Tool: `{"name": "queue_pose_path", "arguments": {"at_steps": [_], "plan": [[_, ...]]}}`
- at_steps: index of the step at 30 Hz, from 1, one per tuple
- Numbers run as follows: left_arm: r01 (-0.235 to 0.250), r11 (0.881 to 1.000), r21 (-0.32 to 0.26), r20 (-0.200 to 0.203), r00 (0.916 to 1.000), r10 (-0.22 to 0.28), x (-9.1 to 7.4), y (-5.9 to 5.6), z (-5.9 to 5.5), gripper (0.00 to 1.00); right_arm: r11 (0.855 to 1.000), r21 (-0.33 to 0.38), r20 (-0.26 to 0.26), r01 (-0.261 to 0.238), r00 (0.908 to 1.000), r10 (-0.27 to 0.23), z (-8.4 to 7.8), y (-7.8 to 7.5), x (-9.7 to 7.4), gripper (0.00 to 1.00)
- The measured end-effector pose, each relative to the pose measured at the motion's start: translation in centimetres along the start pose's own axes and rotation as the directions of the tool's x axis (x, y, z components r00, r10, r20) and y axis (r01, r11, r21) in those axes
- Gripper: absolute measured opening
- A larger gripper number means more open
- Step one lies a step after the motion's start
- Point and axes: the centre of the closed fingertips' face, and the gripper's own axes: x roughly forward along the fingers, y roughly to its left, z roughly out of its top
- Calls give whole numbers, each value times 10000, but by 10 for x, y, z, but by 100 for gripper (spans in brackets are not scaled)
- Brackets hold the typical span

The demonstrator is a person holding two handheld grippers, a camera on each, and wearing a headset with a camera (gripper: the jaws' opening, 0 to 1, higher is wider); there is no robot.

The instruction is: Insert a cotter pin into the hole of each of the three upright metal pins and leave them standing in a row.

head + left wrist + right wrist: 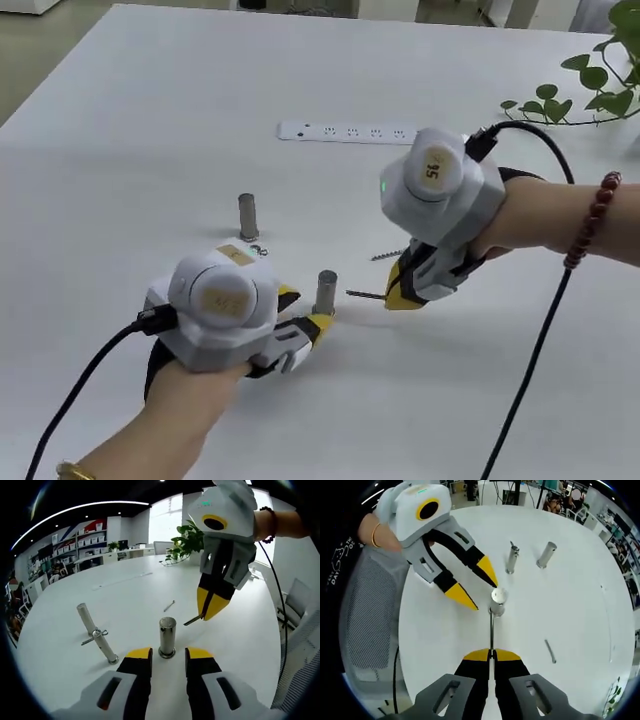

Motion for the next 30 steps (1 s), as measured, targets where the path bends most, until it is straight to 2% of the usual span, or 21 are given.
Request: {"name": "queue_pose_path", "arguments": {"at_steps": [13,19,24,30], "plan": [[-155,9998,-82,-253,9996,153,19,-1,-4,19,9999,145,335,92,9994,-96,8,-10,-1,0],[-260,9996,-82,-233,9994,259,23,3,-1,14,9999,-66,238,88,9997,-86,9,-11,1,0],[-160,9998,-71,-233,9996,158,25,1,0,11,9999,-150,265,40,9996,-36,12,-12,2,0],[-141,9999,61,-277,9995,143,25,2,-1,10,9993,-364,143,49,9999,-44,11,-17,3,0]]}}
